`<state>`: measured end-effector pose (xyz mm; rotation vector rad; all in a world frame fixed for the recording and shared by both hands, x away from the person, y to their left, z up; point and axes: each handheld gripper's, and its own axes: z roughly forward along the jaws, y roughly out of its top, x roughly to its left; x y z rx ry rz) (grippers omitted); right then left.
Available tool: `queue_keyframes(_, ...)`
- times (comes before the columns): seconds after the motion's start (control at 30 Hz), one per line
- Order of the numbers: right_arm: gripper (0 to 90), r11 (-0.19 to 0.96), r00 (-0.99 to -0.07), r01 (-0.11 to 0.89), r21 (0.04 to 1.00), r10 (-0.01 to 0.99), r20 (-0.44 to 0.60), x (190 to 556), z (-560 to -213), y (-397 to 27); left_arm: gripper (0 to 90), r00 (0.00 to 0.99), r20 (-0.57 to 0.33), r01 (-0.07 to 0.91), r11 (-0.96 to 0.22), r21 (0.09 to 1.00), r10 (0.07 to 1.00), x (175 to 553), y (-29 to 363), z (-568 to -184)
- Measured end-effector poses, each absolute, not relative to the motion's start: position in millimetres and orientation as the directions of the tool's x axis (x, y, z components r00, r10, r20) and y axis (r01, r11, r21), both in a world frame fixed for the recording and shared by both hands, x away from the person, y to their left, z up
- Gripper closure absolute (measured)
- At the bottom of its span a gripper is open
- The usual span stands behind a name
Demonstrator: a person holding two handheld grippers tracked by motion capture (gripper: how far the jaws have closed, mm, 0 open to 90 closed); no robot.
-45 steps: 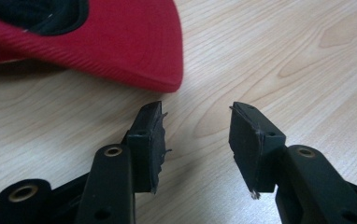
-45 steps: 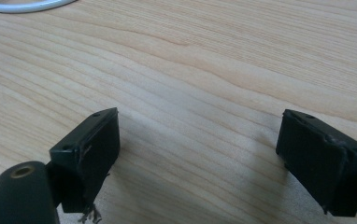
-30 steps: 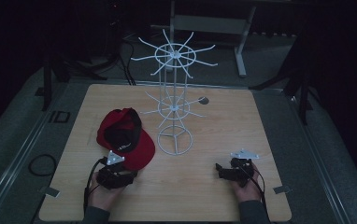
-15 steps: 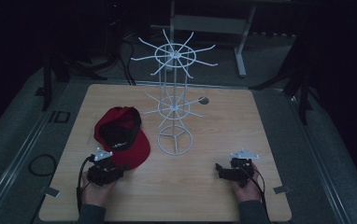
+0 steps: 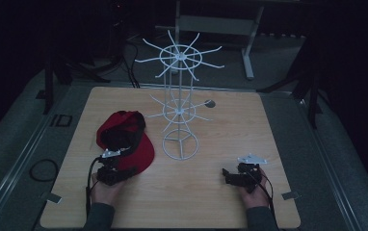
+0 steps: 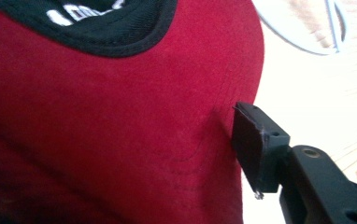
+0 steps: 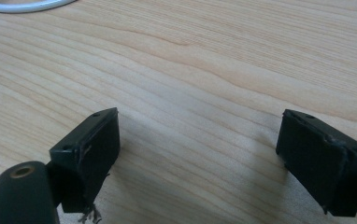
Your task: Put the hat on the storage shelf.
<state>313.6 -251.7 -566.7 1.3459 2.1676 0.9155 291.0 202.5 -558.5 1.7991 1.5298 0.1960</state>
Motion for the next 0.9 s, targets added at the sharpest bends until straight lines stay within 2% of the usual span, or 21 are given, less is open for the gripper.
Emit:
queue_keyframes(0.23,13.4,0.312,-0.438,0.617,0.723,0.899,-0.014,313.7,-566.7,-251.7,59.4,0.271,-0.396,0.788,0.034,0.615,0.878,297.5,200.6,-561.0)
queue_keyframes(0.37,13.4,0.313,-0.439,0.616,0.723,0.899,-0.015,313.7,-566.7,-251.7,67.0,0.266,-0.439,0.785,0.072,0.616,0.858,298.1,201.3,-559.4)
queue_keyframes(0.6,13.4,0.312,-0.439,0.617,0.723,0.899,-0.014,313.7,-566.7,-251.7,73.5,0.259,-0.489,0.786,0.112,0.607,0.833,297.6,202.9,-559.5)
queue_keyframes(0.9,13.4,0.312,-0.438,0.617,0.723,0.899,-0.014,313.6,-566.7,-251.7,84.0,0.298,-0.499,0.774,0.1,0.626,0.814,298.2,201.6,-550.4)
